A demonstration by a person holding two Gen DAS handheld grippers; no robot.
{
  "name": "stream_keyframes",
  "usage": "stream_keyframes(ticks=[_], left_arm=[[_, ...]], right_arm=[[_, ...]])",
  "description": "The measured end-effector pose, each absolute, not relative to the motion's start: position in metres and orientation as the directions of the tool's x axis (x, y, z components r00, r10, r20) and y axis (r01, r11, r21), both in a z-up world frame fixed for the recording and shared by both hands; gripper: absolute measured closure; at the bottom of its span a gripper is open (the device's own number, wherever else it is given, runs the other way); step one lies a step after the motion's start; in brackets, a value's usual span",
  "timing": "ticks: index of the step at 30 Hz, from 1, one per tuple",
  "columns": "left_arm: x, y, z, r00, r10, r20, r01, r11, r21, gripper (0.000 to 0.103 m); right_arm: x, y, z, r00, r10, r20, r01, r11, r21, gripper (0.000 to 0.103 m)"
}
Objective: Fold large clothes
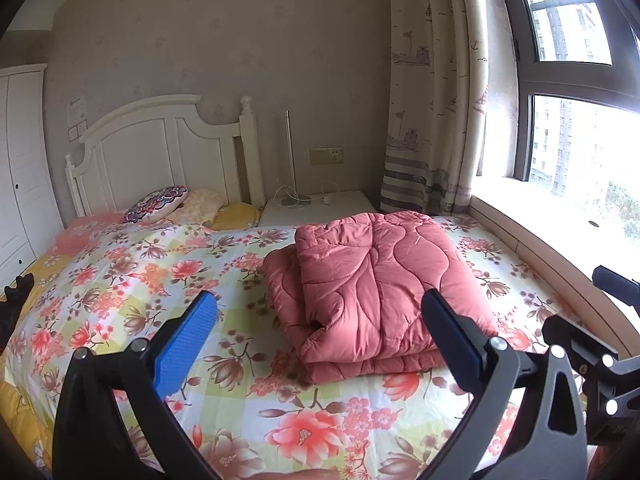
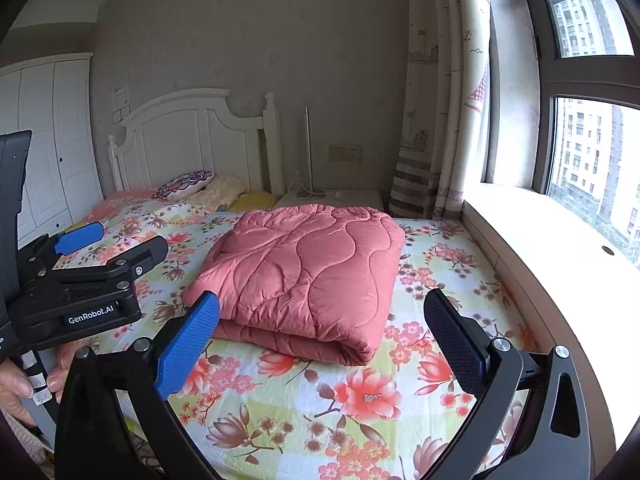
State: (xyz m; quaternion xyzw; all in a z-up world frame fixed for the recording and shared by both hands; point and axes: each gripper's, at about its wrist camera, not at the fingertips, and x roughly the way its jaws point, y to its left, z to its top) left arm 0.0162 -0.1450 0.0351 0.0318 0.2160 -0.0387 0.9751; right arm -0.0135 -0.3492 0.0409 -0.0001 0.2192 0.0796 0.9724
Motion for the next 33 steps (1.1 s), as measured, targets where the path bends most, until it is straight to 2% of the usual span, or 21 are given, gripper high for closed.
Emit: stream_keyframes(ticks=[33], left_arm=[[0.015,-0.126,0.023,0.892,-0.035,-0.451,0.049,0.999,0.019,0.002]], right_arm=[[-0.012,-0.325,0.03,0.861,0.184,-0.475,-0.199,0.98,0.018,0.004]])
